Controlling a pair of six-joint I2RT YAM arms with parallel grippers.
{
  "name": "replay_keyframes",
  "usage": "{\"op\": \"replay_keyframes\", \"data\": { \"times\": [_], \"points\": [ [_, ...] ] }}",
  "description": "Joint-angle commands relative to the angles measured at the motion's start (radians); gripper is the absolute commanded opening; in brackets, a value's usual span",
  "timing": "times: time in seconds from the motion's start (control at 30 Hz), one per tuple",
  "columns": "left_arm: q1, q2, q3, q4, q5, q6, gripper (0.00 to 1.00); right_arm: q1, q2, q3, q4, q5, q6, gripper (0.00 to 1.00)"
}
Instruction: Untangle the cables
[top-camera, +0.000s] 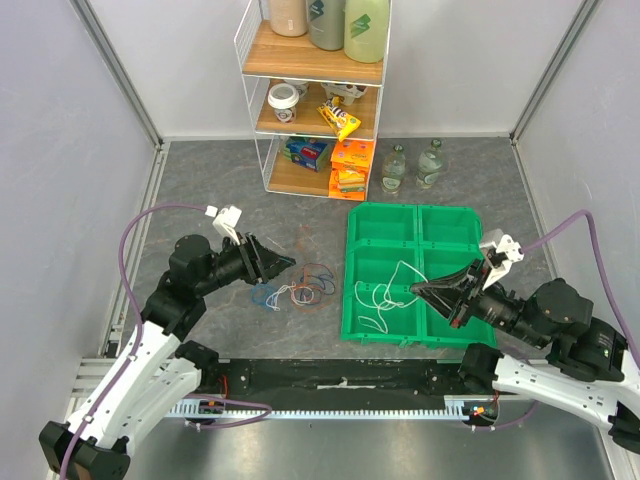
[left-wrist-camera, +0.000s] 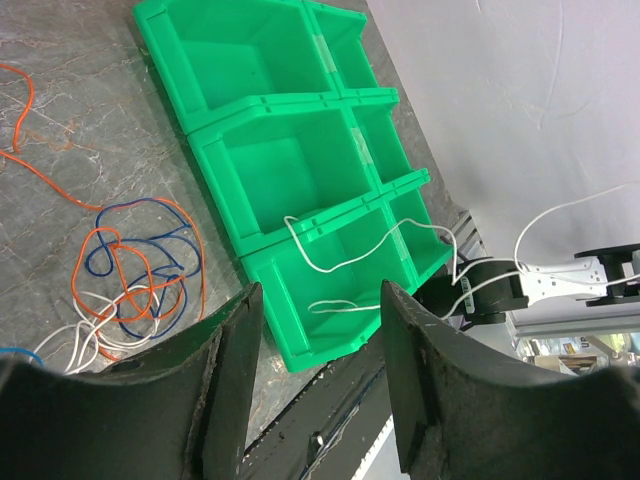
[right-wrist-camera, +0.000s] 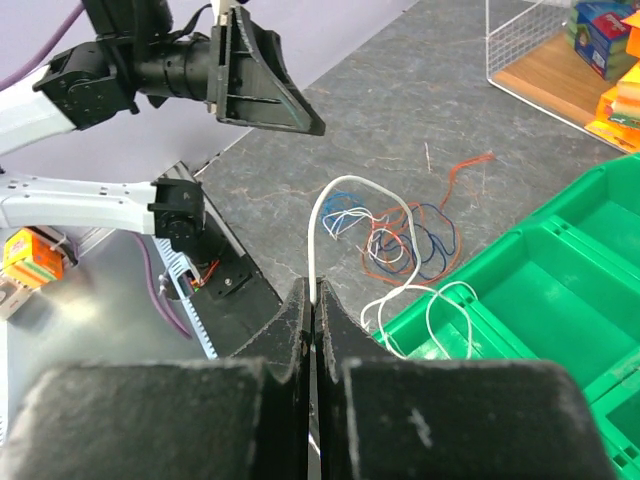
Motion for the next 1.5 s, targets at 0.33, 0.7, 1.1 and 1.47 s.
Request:
{"op": "replay_keyframes", "data": {
  "times": [0.33, 0.7, 1.1, 1.47],
  "points": [
    [0.003, -0.001, 0.003, 0.030, -0.003, 0.005, 0.56, 0.002, -0.045, 0.050, 0.024, -0.227, -0.067, 0.00],
    [0.003, 0.024, 0.010, 0.027, 0.002, 0.008, 0.70, 0.000, -0.031, 0.039, 0.063, -0.344, -0.085, 0.00],
    [0.004, 0.014, 0.027, 0.004, -0.012, 0.016, 0.80, 0.000, 0.071, 0.117, 0.155, -0.390, -0.136, 0.00],
    [0.003, -0.013, 0.016, -0.002, -0.012, 0.017, 0.80, 0.000, 0.091, 0.151, 0.104, -0.267, -0.148, 0.00]
  ]
}}
